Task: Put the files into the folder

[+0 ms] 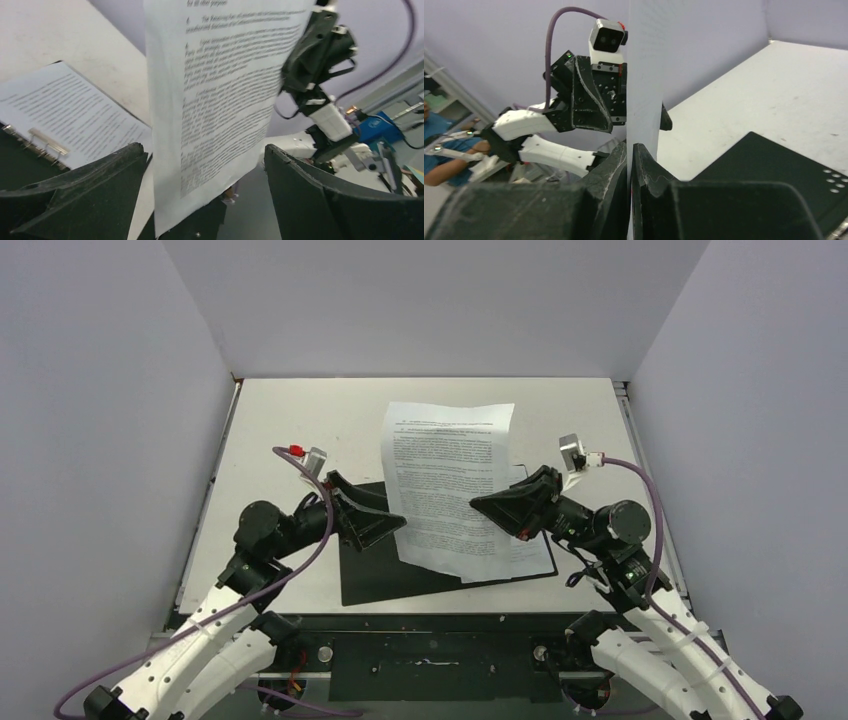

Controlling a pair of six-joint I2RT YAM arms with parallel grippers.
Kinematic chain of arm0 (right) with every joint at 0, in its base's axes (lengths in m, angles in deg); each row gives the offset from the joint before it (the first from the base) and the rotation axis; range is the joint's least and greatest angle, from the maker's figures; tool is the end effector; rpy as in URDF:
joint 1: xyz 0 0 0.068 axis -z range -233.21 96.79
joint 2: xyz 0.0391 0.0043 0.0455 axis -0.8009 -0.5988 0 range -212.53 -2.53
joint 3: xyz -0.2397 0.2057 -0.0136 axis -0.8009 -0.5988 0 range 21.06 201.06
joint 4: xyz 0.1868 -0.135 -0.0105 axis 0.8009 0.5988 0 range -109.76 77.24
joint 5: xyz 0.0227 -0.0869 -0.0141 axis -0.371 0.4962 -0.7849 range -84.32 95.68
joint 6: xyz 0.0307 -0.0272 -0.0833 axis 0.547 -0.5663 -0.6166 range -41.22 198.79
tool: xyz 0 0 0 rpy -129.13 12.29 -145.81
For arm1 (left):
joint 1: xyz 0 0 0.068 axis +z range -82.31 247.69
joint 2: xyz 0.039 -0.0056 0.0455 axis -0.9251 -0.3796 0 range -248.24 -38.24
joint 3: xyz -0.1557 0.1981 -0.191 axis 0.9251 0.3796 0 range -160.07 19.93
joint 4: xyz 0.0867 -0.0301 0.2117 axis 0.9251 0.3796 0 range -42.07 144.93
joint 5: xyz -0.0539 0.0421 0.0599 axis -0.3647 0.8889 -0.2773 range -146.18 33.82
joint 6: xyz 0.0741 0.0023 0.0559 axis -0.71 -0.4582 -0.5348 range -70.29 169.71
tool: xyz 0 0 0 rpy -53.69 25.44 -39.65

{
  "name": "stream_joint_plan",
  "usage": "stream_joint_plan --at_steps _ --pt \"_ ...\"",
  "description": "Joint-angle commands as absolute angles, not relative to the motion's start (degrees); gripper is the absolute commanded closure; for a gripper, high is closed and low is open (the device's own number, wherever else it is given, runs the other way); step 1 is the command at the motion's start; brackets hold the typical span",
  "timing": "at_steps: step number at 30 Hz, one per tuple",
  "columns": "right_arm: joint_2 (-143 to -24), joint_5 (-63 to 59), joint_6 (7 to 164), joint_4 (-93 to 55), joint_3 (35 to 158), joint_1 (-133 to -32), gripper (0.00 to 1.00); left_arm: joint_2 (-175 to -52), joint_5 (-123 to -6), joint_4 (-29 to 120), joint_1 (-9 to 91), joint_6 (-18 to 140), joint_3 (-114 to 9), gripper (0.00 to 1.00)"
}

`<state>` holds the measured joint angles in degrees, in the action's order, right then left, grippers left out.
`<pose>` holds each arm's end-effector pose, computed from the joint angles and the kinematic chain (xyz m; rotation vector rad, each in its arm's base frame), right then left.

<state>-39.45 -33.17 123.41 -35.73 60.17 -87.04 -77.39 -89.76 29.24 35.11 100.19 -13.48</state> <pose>0.0663 0.1075 0.4102 -0.5299 1.4128 1.5551 0.0910 -0.1130 0.3790 0.3239 1.5494 -1.5670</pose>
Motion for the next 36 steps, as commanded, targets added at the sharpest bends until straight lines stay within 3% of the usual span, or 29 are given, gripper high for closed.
stream_joint_plan --at_steps 1,8,20,27,36 --pt "-38.34 -26.13 111.82 -21.66 67.92 -87.29 0.95 -76.45 -80.82 40.42 34.91 94.57 -15.14 0.12" --pt "-40.05 -16.61 102.49 -0.79 75.26 -87.32 0.95 -79.53 -73.52 51.63 34.91 92.87 -15.22 0.06" --pt "-48.71 -6.41 98.46 17.31 81.84 -87.15 0.95 -91.09 -71.91 49.37 33.76 95.53 -10.71 0.03" --pt "-56.38 -9.34 98.0 20.4 85.0 -84.08 0.95 -97.54 -67.79 46.97 30.12 96.45 -10.61 0.03" --pt "-63.48 -27.02 97.45 19.23 85.01 -68.74 0.95 -102.21 -66.34 45.36 29.46 96.64 -9.77 0.03"
